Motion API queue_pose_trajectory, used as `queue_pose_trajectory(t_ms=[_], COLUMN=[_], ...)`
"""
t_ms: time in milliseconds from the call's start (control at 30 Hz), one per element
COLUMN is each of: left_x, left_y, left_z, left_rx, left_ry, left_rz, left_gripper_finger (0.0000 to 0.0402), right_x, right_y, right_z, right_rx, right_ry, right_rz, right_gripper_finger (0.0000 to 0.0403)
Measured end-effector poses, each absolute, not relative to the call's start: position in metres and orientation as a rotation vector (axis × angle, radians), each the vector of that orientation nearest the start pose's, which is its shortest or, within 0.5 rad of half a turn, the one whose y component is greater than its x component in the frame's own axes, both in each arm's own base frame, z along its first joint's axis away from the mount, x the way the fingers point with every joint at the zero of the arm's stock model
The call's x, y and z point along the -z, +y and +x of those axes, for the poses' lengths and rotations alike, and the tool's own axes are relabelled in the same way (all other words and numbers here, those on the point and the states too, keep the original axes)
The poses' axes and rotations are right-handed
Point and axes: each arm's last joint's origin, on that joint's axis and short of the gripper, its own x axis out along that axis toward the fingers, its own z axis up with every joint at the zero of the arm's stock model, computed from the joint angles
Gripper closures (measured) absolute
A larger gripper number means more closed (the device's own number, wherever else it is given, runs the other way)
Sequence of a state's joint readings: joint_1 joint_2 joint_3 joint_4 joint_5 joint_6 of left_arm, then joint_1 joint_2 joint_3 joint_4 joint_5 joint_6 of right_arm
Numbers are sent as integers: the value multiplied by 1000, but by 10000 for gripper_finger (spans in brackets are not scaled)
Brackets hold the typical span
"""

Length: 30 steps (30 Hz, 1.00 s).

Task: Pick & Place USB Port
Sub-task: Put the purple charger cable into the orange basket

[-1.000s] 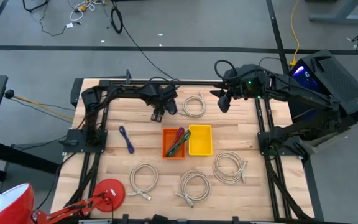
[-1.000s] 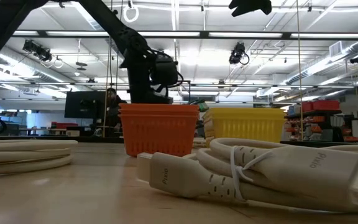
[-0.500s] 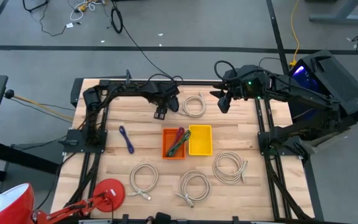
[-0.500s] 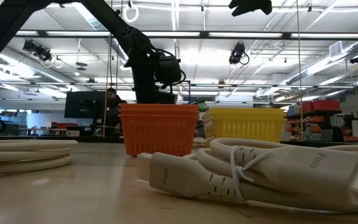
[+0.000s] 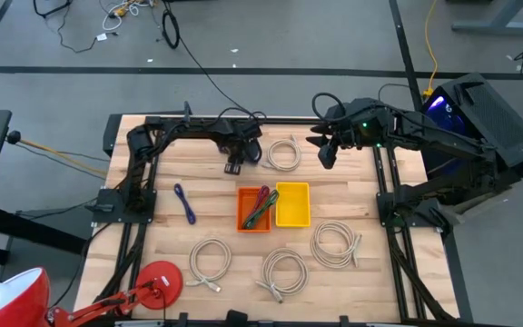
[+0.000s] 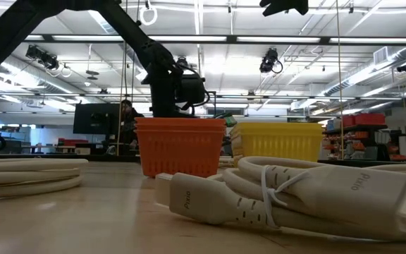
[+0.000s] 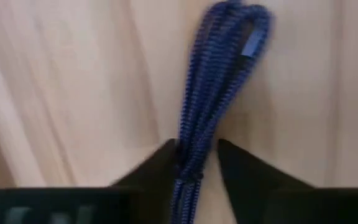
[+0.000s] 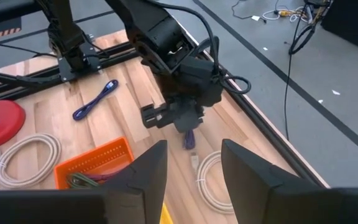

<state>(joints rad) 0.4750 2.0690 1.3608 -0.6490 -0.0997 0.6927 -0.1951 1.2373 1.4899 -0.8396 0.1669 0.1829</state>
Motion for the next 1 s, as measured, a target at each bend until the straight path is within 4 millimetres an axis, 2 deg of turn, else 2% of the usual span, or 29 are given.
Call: queue_pose_trajectory(t_ms=[67, 100, 233, 333, 567, 733, 833, 933, 1000], left_x=[-128, -129, -137, -150, -235, -310, -349, -377, -387], left_y=[178, 178, 178, 177, 159, 141, 126, 112, 102], left_z=[347, 347, 345, 336, 311, 282, 268, 259, 258], left_rx=[-9, -27, -122, -189, -391, -467, -448, -391, -357], left_ry=[1450, 1452, 1450, 1460, 1261, 889, 657, 480, 415], left_rz=[312, 300, 272, 196, -1, -294, -349, -374, -369], left_gripper_finger=[367, 378, 387, 387, 388, 388, 388, 388, 388], right_x=[-419, -419, -419, -419, -415, -411, -410, -412, -412], right_y=[-50, -51, -51, -51, -52, -54, -54, -54, -53], right_z=[231, 231, 230, 230, 234, 243, 251, 265, 277], right_rx=[405, 407, 427, 426, 423, 409, 360, 278, 217], right_ry=[556, 556, 554, 560, 590, 595, 575, 501, 453], right_rz=[184, 183, 169, 152, 114, 112, 126, 153, 170], right_gripper_finger=[250, 250, 250, 250, 250, 250, 250, 250, 250])
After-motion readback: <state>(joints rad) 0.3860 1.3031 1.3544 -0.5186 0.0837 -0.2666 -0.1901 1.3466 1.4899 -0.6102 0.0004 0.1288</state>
